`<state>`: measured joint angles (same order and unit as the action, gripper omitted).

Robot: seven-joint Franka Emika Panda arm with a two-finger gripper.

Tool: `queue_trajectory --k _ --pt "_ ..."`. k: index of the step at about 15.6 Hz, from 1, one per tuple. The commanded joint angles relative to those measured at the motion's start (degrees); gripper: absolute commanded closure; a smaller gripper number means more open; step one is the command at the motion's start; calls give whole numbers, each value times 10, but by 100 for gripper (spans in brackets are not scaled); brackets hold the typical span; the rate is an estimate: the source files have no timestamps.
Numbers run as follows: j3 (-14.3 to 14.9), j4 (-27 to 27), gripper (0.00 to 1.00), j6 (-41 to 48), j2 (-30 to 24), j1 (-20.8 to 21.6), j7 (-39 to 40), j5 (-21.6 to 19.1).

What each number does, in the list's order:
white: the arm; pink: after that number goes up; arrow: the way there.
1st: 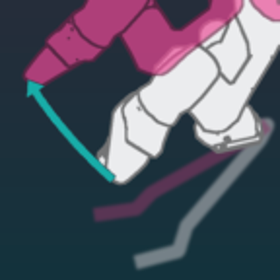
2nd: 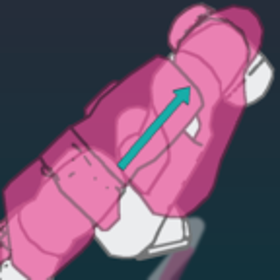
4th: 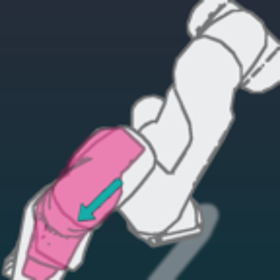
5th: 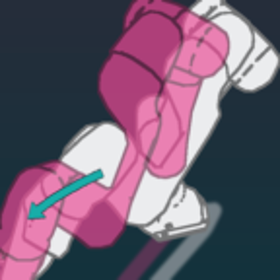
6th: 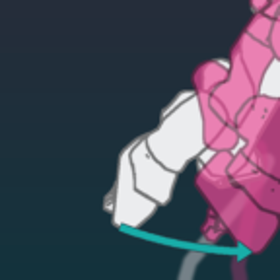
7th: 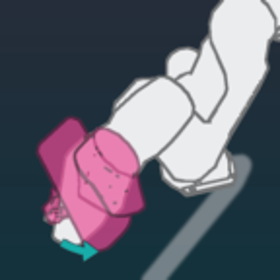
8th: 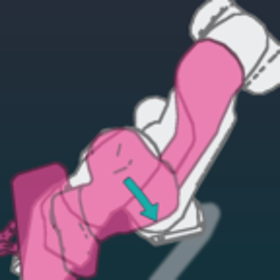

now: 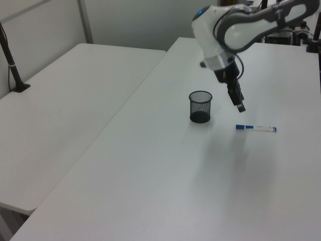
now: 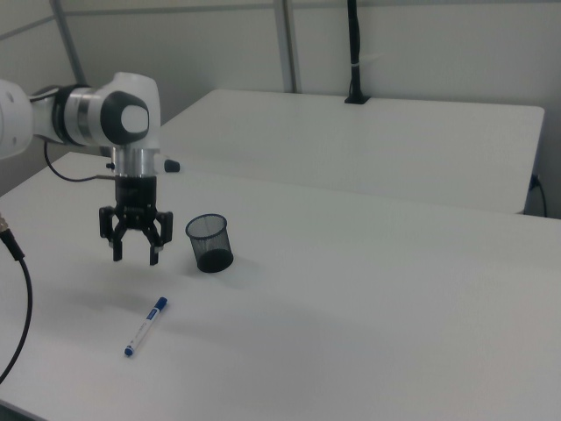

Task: Insert the marker
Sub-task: 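Move the gripper down over the blue-capped white marker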

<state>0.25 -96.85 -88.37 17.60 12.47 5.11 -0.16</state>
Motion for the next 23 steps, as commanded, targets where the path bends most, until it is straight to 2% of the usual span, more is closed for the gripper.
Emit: queue_trajectory --k 1,4,6,10,18,21,23 --pt "5 3 33 -1 16 8 22 9" --pt "5 3 45 -20 33 11 23 9" --pt "6 3 45 -22 38 11 30 10" --pt "5 -1 45 -22 54 29 43 38" --pt "6 -2 45 -41 74 26 58 73" --pt "8 -4 45 -52 77 19 57 77" --pt "8 -23 45 -55 76 26 57 77"
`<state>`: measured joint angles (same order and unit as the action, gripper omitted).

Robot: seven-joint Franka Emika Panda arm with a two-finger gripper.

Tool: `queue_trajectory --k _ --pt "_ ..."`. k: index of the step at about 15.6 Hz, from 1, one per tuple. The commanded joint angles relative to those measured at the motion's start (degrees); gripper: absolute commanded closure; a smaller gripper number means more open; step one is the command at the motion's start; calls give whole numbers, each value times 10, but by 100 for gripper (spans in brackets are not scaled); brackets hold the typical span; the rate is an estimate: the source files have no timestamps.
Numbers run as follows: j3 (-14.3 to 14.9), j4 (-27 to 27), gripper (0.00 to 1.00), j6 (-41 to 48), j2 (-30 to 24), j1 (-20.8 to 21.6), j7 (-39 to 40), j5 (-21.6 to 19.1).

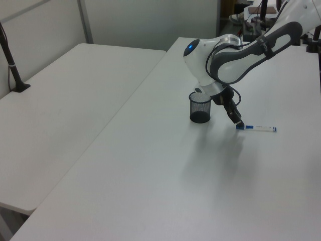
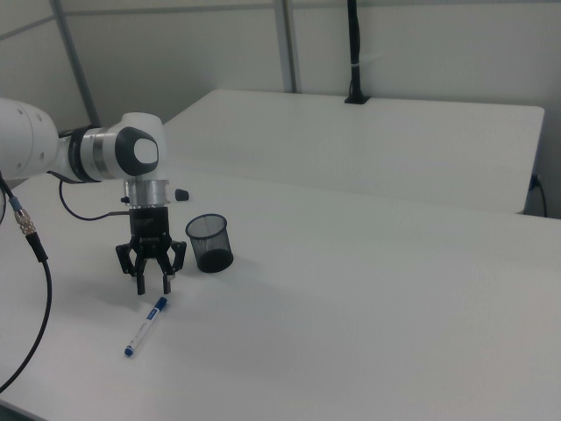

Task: Insert the marker
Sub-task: 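Close the gripper on the marker near its blue cap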

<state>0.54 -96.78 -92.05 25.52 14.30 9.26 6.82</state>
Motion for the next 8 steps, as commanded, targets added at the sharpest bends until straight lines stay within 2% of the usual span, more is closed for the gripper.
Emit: queue_trajectory --k 1,5,8 --pt "5 -28 46 -23 -2 7 15 8" --pt "5 -32 51 -31 1 5 15 8" --pt "5 -32 60 -45 6 1 12 8"
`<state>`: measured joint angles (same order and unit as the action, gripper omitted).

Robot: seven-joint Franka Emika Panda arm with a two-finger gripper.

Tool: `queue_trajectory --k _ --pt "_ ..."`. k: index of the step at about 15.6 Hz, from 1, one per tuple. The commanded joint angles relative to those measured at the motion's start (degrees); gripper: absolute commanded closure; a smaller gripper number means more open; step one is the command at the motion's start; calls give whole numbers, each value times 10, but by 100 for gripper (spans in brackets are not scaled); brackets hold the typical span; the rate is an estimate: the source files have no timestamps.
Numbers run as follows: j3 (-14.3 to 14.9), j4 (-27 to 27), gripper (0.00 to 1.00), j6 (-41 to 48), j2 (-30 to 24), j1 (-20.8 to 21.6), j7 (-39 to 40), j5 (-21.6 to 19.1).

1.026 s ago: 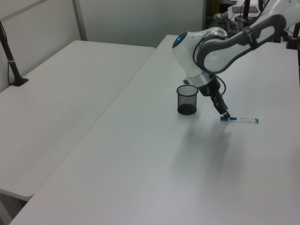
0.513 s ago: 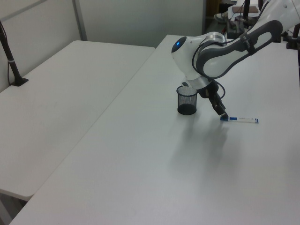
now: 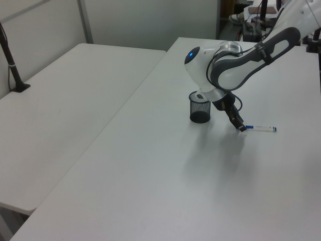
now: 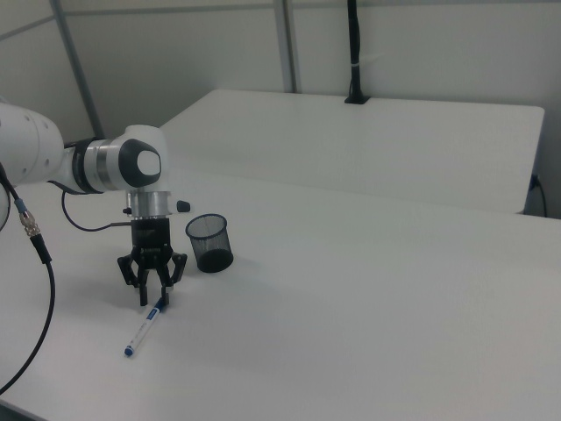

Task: Insert the marker
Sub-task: 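Close the gripper on the marker near its blue cap, then lift the marker and carry it above the black mesh cup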

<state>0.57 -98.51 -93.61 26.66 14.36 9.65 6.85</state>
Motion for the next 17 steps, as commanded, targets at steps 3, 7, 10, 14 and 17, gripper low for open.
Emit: queue_trajectory --k 3,7,10,14,17 --pt "7 -15 76 -32 -6 1 7 8" --pt "7 -17 85 -37 1 1 6 8" --pt "7 -17 94 -38 0 1 5 8" --pt "7 -11 98 -17 -20 1 4 0" --pt "7 5 99 18 -60 0 5 -3"
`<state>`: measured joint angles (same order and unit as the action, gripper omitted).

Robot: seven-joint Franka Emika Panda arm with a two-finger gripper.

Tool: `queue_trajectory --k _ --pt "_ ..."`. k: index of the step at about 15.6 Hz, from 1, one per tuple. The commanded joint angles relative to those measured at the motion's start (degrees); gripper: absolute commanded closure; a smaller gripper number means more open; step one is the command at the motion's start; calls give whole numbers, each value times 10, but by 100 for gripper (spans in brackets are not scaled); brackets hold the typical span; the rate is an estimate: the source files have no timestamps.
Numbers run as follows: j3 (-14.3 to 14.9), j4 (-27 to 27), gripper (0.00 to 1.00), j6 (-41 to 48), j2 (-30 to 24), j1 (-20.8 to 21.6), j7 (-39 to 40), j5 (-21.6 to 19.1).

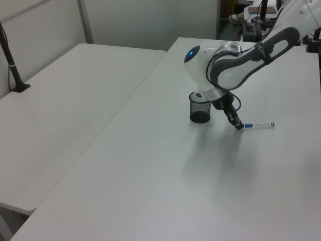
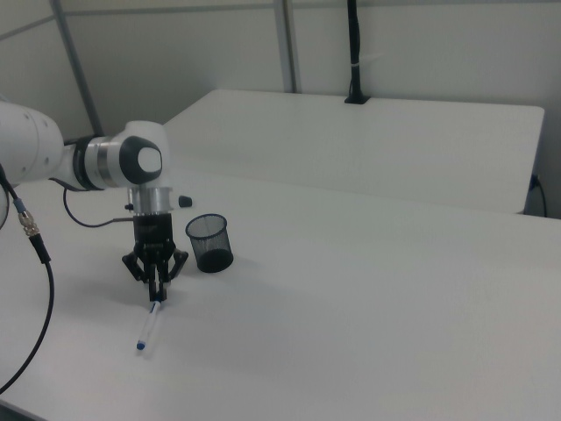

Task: Insert the marker
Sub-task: 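Lift the marker and carry it above the black mesh cup, then lower the marker into the mesh cup and open the gripper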

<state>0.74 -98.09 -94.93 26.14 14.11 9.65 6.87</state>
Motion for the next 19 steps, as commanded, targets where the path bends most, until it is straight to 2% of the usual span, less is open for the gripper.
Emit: queue_trajectory --k 1,5,8,10,15,19 --pt "6 11 99 40 -69 2 8 -5" --pt "8 61 99 51 -110 -26 6 -29" --pt "8 107 99 29 -109 -47 4 -27" --pt "10 118 99 -17 -115 -57 0 -26" --pt "10 114 99 -183 -116 -81 -73 -17" --pt "10 113 100 -251 -109 -85 -112 -16"
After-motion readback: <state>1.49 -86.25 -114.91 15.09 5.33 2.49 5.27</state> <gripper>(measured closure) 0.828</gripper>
